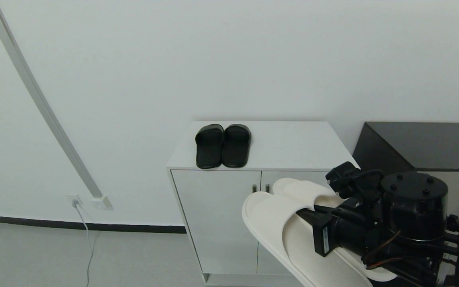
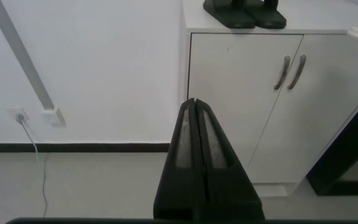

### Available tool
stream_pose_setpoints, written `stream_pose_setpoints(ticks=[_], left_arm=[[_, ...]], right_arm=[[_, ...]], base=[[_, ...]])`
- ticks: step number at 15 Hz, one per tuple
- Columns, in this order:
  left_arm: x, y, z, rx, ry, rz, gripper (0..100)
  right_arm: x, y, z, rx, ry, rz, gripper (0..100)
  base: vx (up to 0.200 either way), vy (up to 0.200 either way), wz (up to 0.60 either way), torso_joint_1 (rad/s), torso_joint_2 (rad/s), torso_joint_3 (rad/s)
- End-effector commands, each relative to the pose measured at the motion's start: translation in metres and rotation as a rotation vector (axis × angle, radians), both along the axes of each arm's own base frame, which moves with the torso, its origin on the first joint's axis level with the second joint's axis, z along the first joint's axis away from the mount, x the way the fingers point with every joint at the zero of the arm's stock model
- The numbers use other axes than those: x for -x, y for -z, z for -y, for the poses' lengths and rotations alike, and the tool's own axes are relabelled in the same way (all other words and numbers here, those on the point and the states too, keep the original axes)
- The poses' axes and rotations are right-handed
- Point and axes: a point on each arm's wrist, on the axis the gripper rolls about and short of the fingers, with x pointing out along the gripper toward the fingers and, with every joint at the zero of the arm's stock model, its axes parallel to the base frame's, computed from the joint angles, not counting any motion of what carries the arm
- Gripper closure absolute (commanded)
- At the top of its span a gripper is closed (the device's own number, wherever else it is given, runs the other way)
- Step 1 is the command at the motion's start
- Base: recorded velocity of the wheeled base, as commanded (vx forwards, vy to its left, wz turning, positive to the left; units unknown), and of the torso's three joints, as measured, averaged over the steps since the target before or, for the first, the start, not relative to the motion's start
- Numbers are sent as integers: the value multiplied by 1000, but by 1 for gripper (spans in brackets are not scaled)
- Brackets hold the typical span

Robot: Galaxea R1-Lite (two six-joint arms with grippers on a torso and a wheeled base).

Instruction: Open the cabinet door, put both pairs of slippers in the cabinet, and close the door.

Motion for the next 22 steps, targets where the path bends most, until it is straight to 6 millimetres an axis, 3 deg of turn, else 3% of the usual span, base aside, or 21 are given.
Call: stream_pose_setpoints(ticks=[1,2,22], left_arm=[[0,0,0,1,0,0,100],[0,0,0,1,1,1,0],[0,0,0,1,-2,0,0]], right_arm=[[0,2,0,8,-1,-3,100],[0,2,0,9,-2,-2,100],[0,10,-1,40,-5,-17,100]], base=[[0,0,0,-168,359,212],[0,0,0,-163,398,217],[0,0,0,-193,505,310]])
